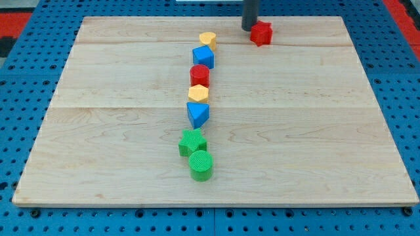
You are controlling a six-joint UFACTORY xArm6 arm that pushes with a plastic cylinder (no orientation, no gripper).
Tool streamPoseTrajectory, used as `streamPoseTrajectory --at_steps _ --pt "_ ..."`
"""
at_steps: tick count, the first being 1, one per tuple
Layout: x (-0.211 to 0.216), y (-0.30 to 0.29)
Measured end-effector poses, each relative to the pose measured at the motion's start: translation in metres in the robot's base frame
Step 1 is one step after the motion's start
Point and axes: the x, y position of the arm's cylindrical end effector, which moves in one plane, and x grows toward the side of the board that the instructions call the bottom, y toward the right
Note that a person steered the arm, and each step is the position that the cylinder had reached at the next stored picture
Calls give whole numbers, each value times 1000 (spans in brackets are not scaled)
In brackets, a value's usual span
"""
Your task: Move the yellow heart and the red star to the right of the board
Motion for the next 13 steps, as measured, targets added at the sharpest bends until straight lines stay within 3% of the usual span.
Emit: streamPoseTrajectory --at_steps 2,4,5,7,11,13 --pt "-9 -108" --pt "41 -115" --pt "44 -135" --pt "70 -117" --pt "63 -32" --pt "56 -176"
